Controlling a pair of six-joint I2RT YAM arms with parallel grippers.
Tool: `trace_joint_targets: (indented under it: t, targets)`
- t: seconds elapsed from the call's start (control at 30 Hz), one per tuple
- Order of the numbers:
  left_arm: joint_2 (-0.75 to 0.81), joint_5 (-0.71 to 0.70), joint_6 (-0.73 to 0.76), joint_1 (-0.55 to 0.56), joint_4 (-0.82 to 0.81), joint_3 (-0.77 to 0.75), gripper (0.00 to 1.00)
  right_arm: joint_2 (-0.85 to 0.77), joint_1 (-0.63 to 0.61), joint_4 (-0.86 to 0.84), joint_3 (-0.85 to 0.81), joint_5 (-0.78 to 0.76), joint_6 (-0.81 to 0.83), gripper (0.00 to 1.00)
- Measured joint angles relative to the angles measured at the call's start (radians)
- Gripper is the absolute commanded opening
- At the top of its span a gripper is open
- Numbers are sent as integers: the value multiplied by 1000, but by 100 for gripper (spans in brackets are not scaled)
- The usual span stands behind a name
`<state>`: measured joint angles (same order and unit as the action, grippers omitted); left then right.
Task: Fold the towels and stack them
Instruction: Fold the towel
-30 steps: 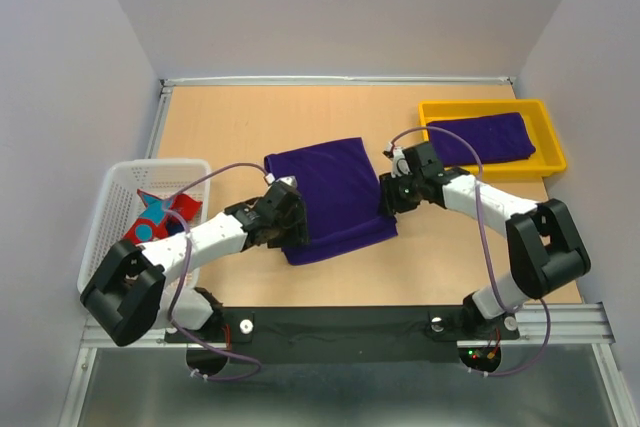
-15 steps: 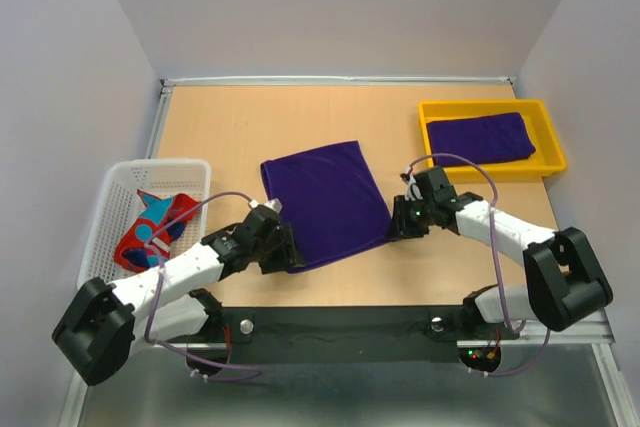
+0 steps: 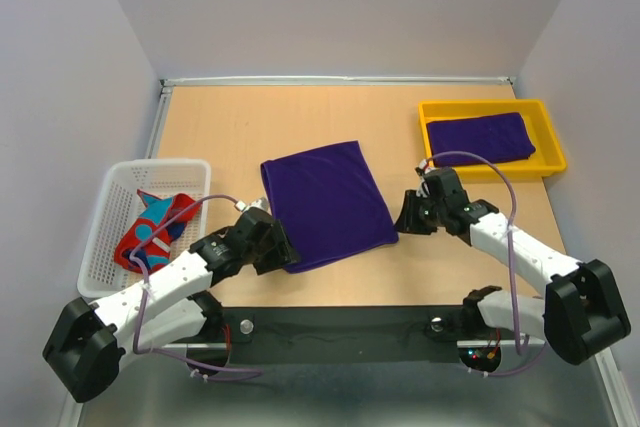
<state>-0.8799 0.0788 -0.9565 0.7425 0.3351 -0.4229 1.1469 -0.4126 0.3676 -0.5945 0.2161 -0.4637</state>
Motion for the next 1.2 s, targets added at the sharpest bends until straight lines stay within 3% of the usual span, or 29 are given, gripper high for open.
trace_joint_targets:
  t: [0.3, 0.47, 0.63, 0.97, 1.2]
  targets:
    - [-50, -58, -32, 0, 12, 0, 49, 138, -1, -104, -72, 136, 11, 33]
    - [-109, -64, -34, 0, 6, 0, 29, 229, -1, -128, -53, 151, 2, 33]
    - [-135, -66, -30, 0, 7, 6, 12, 198, 5, -147, 24, 60, -37, 32]
    - [-151, -61, -31, 0, -2, 13, 8, 154, 65, -169, 63, 4, -91, 33]
    - [-98, -61, -31, 0, 32, 6, 0, 158, 67, -171, 61, 24, -61, 37]
